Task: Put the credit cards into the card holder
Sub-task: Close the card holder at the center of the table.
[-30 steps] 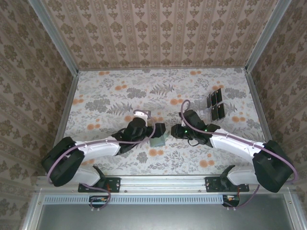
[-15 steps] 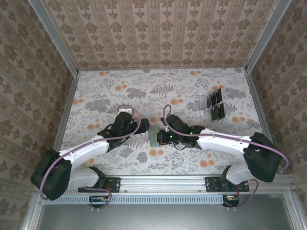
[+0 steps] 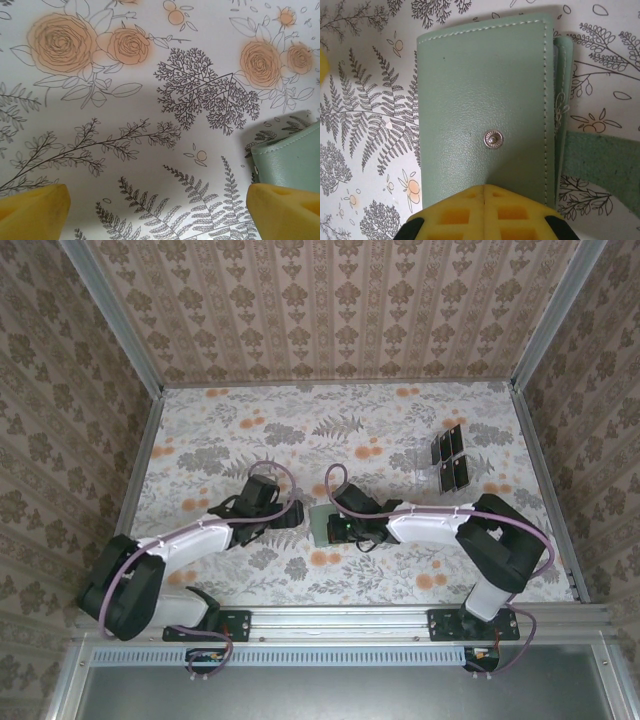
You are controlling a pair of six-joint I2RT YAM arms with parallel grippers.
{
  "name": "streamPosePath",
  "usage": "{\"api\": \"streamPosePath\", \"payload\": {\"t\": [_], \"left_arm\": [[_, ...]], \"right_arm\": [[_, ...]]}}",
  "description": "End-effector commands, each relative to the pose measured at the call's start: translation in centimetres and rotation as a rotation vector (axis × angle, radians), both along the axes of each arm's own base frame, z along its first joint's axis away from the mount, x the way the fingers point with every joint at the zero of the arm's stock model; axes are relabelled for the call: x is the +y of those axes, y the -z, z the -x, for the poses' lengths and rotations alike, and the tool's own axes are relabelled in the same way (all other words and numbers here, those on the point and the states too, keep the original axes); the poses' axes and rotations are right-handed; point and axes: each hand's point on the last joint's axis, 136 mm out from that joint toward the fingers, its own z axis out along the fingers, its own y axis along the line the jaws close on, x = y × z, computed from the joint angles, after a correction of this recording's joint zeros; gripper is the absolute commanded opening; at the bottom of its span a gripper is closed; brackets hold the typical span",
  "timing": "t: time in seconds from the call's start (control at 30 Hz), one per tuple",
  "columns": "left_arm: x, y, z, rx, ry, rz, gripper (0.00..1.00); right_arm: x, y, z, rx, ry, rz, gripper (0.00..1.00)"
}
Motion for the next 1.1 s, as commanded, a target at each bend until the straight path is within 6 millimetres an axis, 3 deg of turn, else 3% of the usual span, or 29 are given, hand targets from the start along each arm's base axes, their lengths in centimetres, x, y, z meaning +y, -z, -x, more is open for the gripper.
{"api": "streamPosePath", "payload": {"t": [0.0,0.57,0.9,1.07], "left_arm": [[-1.1,-0.6,-0.7,-0.014,0.064,0.009,1.0],[-4.9,-0.6,-1.4,-0.055,0.163,0.076,1.0],[-5.5,0.7,-1.5,-0.038,0.171,0.071,1.0],[-4.9,2.1,-1.3,-0.007,0.161,-0.008,1.0]], "right_arm": [[0.3,0.1,-0.7,-0.015,0.005,-0.015,0.0],[0.1,1.0,-0.7,0.004,0.018,-0.034,0.0],[0.1,1.3,-0.7,0.01,0.021,-0.04,0.0],[0.1,1.1,-0.7,0.011,0.019,-0.047,0.0]]}}
